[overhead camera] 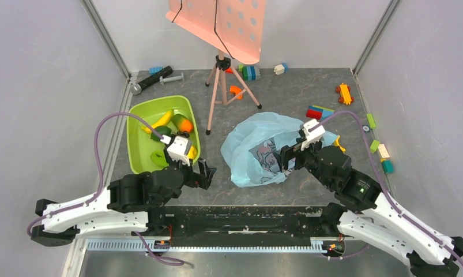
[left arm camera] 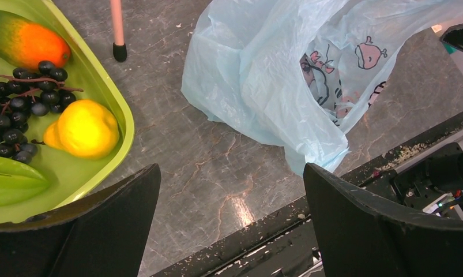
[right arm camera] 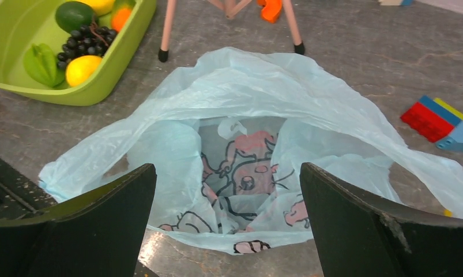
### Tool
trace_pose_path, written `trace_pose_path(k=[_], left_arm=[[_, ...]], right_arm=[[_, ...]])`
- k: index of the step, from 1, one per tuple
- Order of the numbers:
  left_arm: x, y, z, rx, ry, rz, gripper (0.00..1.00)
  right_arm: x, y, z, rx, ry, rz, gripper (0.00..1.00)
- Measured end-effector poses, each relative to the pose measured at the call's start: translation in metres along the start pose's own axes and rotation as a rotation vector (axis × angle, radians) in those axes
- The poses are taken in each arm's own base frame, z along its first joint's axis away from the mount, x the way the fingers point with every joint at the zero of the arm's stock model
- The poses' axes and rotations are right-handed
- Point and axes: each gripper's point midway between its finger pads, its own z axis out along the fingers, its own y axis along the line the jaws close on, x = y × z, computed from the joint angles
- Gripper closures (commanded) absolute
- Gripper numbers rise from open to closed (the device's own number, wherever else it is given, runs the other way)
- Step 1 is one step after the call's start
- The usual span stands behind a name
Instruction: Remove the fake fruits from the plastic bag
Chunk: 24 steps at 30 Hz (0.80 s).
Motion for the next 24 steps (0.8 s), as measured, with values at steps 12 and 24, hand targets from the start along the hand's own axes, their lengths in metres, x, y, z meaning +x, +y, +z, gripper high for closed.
trace_pose_path(k=[12, 24], left_arm=[[0.002, 0.022, 0.021, -0.110, 0.027, -0.032, 0.00], [-0.019, 0.091, 0.002, -0.224, -0.099, -0.253, 0.00]], right_arm=[[0.009, -0.044, 0.033, -0.070, 0.006, 0.164, 0.02], [0.017, -0.087, 0.013, -0.037, -0.095, 0.252, 0.02]])
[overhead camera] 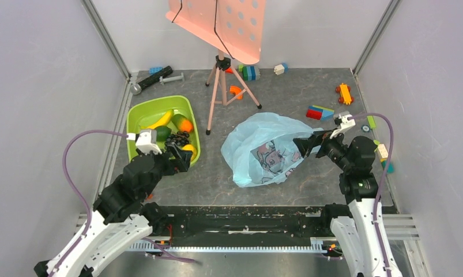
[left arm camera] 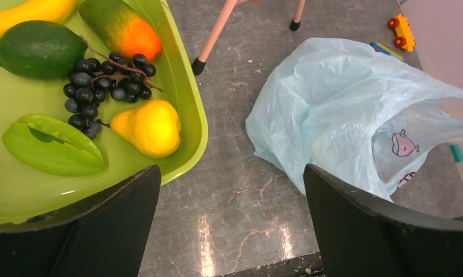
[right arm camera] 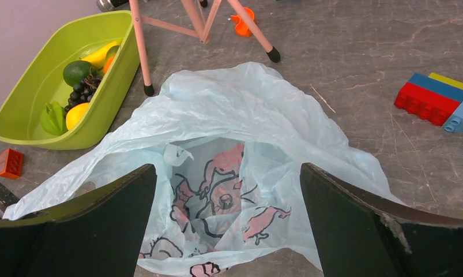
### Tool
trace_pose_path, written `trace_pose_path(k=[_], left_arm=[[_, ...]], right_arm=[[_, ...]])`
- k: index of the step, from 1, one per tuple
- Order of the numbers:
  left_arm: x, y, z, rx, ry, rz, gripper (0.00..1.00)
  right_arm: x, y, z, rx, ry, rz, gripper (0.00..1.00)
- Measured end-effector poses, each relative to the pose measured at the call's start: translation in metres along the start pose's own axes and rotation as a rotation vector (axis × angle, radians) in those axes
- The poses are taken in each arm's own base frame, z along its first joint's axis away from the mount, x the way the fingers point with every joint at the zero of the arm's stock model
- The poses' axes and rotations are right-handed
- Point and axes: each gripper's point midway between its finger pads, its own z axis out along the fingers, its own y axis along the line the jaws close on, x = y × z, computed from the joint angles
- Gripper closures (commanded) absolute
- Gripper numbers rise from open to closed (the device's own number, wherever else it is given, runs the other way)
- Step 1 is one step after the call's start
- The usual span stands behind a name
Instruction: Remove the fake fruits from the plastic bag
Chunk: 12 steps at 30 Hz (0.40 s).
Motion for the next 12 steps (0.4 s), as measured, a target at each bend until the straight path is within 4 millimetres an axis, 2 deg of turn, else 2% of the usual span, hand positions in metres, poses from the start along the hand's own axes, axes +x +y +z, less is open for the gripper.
trace_pose_path(k=[4, 12], left_arm=[[0.006, 0.007, -0.008, 0.011, -0.007, -0.005, 0.00], [0.012, 0.009, -0.005, -0.006, 0.016, 0.008, 0.00]], right_arm=[[-0.001, 0.002, -0.002, -0.005, -0.012, -0.009, 0.02], [-0.003, 0.002, -0.004, -0.006, -0.021, -0.030, 0.02]])
